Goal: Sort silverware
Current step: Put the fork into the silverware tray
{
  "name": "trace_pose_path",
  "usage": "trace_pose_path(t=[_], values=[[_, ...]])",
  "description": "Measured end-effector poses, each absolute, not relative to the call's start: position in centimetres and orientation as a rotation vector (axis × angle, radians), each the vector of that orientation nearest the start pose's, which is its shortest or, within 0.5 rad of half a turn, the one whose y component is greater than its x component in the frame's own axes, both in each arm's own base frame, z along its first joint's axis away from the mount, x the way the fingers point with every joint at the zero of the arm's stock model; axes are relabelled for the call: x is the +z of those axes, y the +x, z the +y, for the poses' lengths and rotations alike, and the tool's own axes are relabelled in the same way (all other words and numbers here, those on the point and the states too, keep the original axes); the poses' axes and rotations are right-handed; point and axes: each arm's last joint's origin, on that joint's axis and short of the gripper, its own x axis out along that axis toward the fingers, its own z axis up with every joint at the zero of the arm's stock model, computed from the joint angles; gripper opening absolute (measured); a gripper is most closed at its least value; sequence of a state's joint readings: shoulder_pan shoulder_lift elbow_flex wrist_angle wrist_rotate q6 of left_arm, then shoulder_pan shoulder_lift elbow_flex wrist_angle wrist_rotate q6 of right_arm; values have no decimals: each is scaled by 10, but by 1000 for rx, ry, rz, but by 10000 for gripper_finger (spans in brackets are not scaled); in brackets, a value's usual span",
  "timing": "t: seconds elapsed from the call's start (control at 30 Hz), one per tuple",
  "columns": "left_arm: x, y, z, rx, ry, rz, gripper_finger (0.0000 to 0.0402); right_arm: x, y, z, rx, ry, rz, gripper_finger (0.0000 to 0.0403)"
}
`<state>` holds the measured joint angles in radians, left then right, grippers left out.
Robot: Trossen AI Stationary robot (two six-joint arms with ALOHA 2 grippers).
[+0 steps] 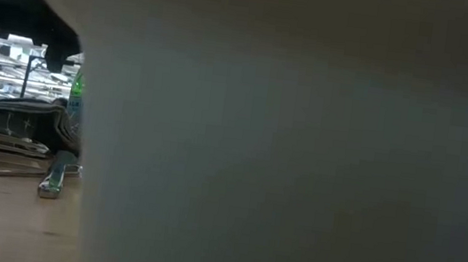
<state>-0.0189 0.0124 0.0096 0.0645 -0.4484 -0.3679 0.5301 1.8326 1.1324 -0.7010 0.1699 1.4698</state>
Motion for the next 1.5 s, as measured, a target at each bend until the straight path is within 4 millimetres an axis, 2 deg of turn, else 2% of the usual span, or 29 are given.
trace_pose_path(t=[0.1, 0.27, 0.43, 0.57, 0.83, 1.07, 1.37, 1.5], values=[[172, 95, 11, 413, -388, -141, 104, 150, 287, 163, -679, 755, 1211, 42], [172, 95, 10, 376, -531, -163, 104, 150, 286, 162, -685, 750, 1221, 82], [171, 97, 6, 235, -597, -128, 104, 150, 286, 162, -680, 759, 1242, 107], [174, 97, 2, 96, -623, -73, 104, 150, 286, 163, -668, 775, 1265, 106], [197, 88, -6, -156, -678, 70, 104, 151, 286, 166, -622, 818, 1320, 93], [212, 83, -11, -287, -688, 244, 104, 166, 283, 165, -580, 840, 1298, 93], [185, 82, -23, -348, -654, 665, 104, 186, 280, 163, -527, 884, 1254, 92], [178, 82, -32, -418, -595, 786, 104, 197, 279, 163, -483, 918, 1221, 92]])
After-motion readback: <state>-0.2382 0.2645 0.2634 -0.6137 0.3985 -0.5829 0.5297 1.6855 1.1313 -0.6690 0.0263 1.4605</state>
